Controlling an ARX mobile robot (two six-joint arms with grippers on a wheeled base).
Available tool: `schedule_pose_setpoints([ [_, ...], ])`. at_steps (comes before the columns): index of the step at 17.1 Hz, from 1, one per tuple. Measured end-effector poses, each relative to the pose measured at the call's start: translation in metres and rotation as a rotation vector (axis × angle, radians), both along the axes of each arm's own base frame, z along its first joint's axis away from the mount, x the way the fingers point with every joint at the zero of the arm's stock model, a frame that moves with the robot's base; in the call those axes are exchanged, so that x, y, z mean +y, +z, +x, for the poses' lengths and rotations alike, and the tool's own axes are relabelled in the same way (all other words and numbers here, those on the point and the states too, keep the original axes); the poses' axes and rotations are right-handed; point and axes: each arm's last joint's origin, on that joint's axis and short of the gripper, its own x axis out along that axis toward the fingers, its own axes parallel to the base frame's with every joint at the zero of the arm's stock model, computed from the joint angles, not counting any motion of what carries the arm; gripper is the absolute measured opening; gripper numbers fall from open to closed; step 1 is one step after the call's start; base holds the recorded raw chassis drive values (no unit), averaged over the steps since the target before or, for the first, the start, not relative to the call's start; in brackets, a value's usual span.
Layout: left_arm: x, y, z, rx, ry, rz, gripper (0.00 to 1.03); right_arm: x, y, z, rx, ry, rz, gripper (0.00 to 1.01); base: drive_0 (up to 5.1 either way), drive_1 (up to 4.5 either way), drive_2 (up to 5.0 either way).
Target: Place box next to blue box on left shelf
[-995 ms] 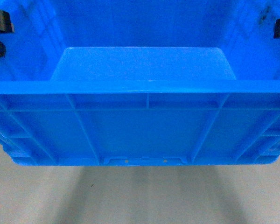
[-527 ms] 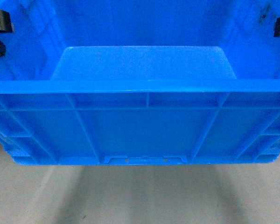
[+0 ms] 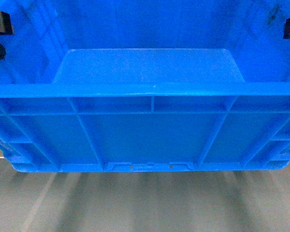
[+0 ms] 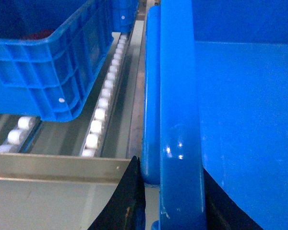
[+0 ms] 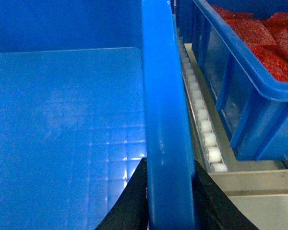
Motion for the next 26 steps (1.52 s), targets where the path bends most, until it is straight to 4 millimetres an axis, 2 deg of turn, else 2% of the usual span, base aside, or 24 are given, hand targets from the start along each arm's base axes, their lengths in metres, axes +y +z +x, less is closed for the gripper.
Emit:
schedule_pose_setpoints([
  [12,0.0000,0.0002,0.0001,-0.002,0.000,-0.001,0.18,0.0000,0.0004,0.0001,-0.003,0.000,0.000,0.17,0.1,4.28,-4.1],
  [26,0.0000,0.0001,0.0001,-0.001,-0.001,-0.001,0.18,0.0000,0.0000,0.0002,0.000,0.000,0.000,0.17,0.0,0.00,0.0],
])
